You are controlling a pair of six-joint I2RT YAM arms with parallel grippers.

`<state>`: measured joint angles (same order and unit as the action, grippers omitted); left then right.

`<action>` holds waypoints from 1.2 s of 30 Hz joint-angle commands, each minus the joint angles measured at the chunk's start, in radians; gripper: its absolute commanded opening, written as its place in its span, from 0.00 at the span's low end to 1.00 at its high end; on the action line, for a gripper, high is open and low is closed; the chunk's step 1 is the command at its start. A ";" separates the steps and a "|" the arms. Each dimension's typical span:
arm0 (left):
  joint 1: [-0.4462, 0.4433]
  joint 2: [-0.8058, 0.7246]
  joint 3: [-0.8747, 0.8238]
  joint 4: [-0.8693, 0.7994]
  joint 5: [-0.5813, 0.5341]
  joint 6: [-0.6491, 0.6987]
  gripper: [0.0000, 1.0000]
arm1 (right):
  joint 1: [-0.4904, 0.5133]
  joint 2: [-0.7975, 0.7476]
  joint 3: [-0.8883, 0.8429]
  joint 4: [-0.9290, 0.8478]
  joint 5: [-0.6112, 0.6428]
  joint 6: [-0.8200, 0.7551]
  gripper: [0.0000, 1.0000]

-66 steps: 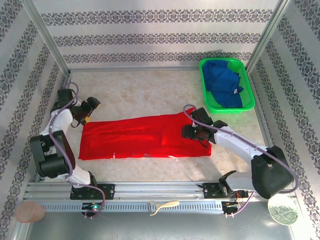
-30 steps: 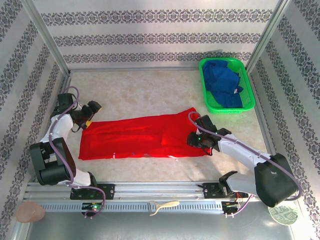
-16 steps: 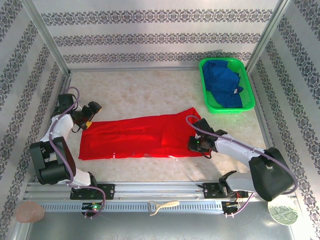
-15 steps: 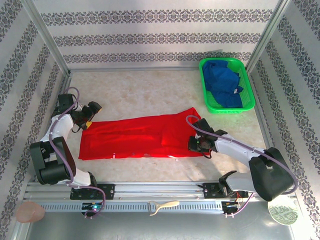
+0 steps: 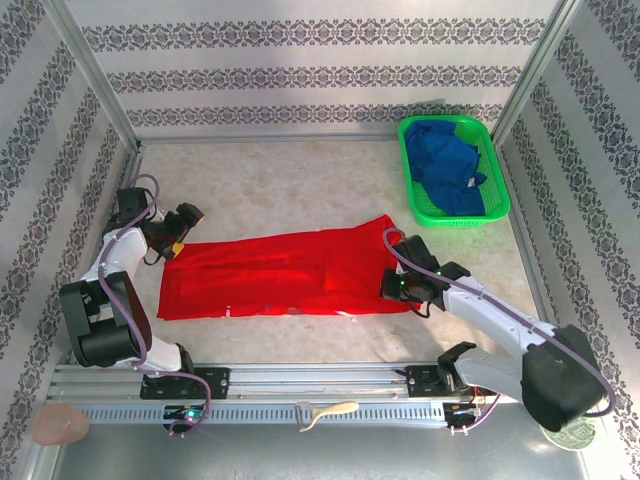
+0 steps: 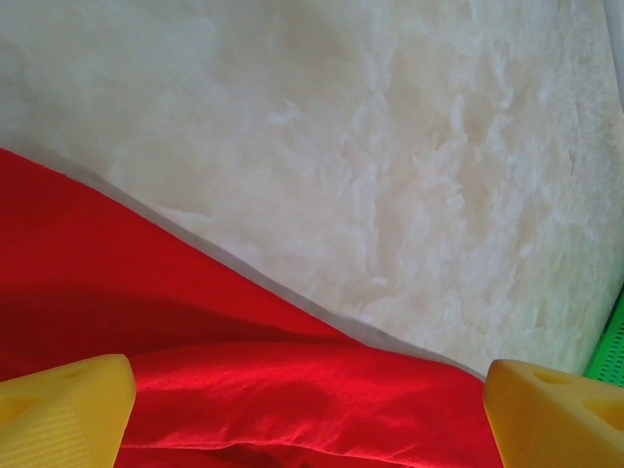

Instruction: Fold the inside-out t-shirt

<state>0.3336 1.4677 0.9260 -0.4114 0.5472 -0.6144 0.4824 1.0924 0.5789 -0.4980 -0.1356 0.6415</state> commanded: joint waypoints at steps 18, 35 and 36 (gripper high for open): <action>-0.005 0.033 -0.002 0.037 0.017 -0.008 0.93 | 0.047 -0.278 -0.122 -0.210 -0.014 0.156 0.00; -0.005 0.037 0.010 0.024 0.002 -0.001 0.93 | 0.298 0.128 0.234 -0.076 0.177 0.026 0.49; -0.005 0.038 0.011 0.022 0.002 0.000 0.93 | 0.318 0.166 0.253 -0.053 0.182 0.030 0.51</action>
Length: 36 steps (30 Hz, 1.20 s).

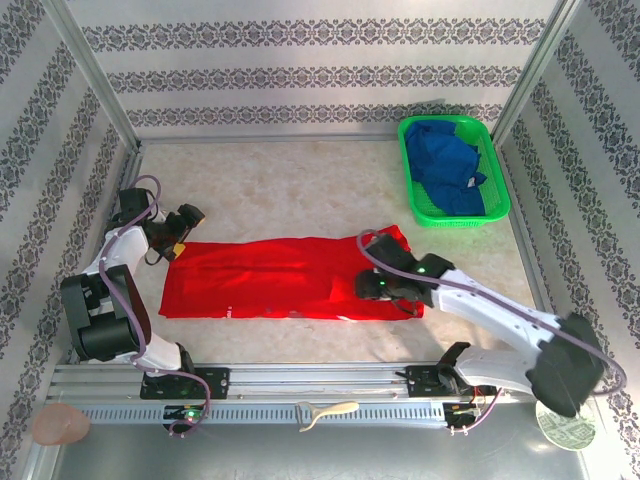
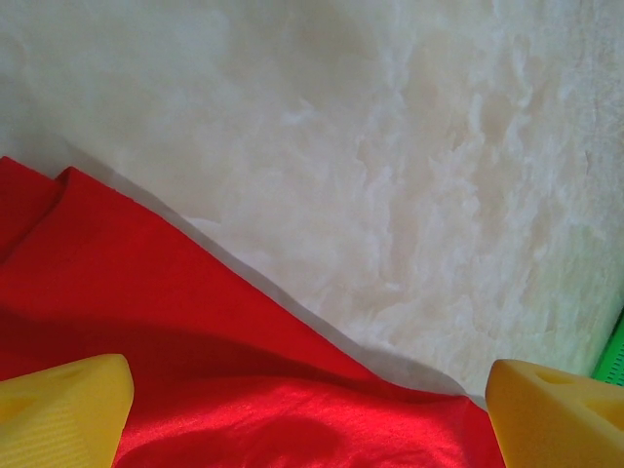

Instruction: Fold the inside-out t-shirt

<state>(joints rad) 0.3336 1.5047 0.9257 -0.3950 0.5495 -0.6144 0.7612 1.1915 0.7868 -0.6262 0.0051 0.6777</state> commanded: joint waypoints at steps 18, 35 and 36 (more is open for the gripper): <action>-0.006 0.001 0.016 -0.002 0.008 0.002 0.94 | 0.119 0.400 0.164 0.167 0.028 0.002 0.00; -0.005 0.006 0.032 0.002 0.024 -0.001 0.94 | 0.175 0.348 0.175 0.233 -0.116 0.074 0.00; -0.005 0.006 0.034 0.001 0.025 0.001 0.94 | 0.185 0.370 0.184 0.235 -0.136 0.077 0.00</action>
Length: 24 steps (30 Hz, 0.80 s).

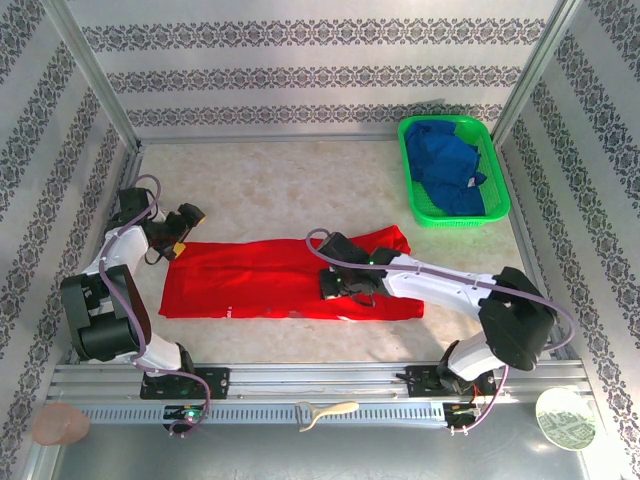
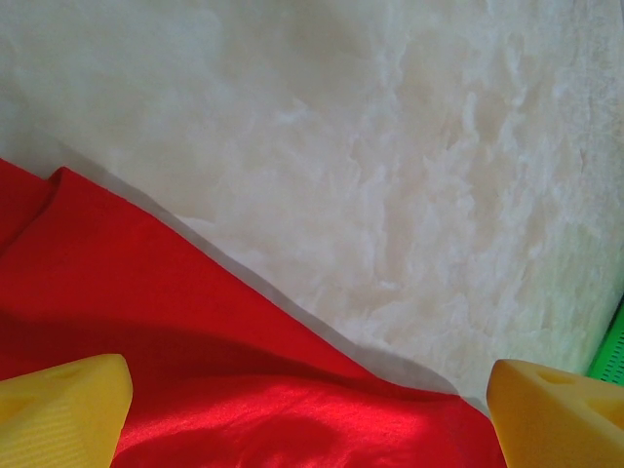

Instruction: Fold the inside-out t-shirt

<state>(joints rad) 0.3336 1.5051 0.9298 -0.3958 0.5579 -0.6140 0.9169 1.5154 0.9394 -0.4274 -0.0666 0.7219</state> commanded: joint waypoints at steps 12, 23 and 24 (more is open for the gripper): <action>-0.025 -0.018 0.053 -0.014 0.063 -0.010 0.95 | -0.229 -0.122 -0.130 0.082 -0.088 -0.009 0.51; -0.074 -0.042 0.050 -0.018 0.090 -0.011 0.99 | -0.337 -0.141 -0.419 0.240 -0.077 0.199 0.47; -0.075 -0.045 0.049 -0.017 0.091 -0.009 0.99 | -0.338 -0.178 -0.450 0.233 -0.063 0.220 0.47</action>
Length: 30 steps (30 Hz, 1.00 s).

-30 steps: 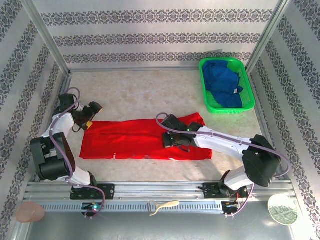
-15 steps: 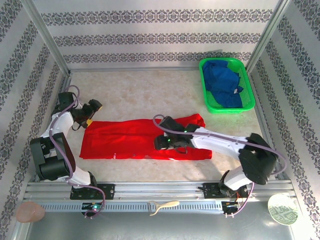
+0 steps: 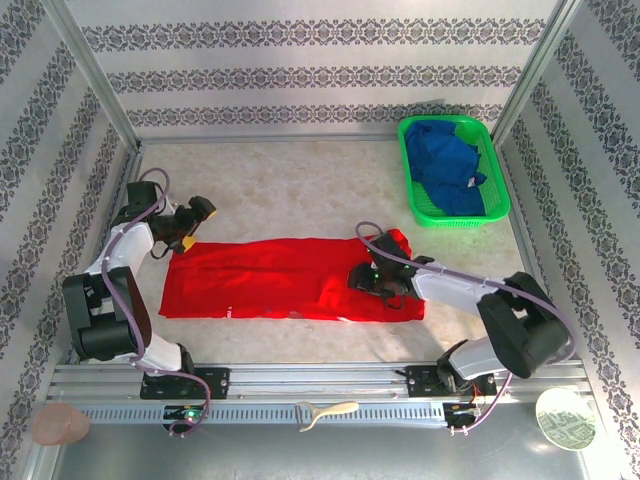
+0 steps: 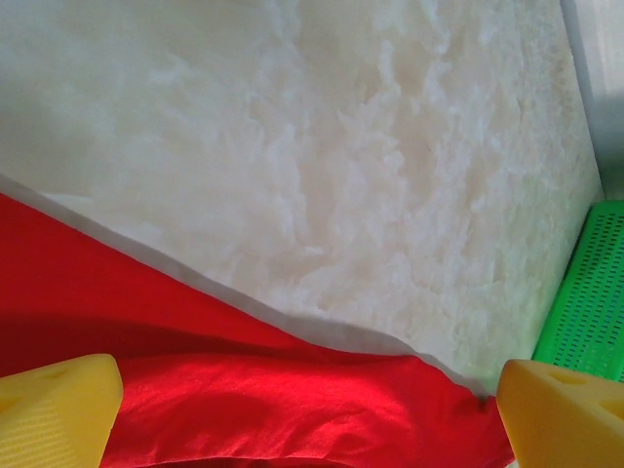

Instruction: Fold the inside-out t-shirt

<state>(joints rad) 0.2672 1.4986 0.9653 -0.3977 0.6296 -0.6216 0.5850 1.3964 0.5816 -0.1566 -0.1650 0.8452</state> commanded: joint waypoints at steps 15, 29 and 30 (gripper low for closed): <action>-0.017 -0.049 -0.011 -0.043 0.015 0.050 1.00 | -0.297 -0.439 0.028 -0.344 0.046 -0.188 0.81; -0.017 -0.060 -0.009 -0.051 0.028 0.049 1.00 | -0.443 -0.120 0.058 -0.305 0.003 -0.350 0.91; -0.017 -0.058 -0.009 -0.049 0.030 0.048 1.00 | -0.442 -0.109 0.054 -0.302 -0.007 -0.347 0.91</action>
<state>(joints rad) 0.2607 1.4555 0.9596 -0.4236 0.6449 -0.5869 0.1474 1.2613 0.6556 -0.4545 -0.1436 0.5167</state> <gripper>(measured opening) 0.997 0.912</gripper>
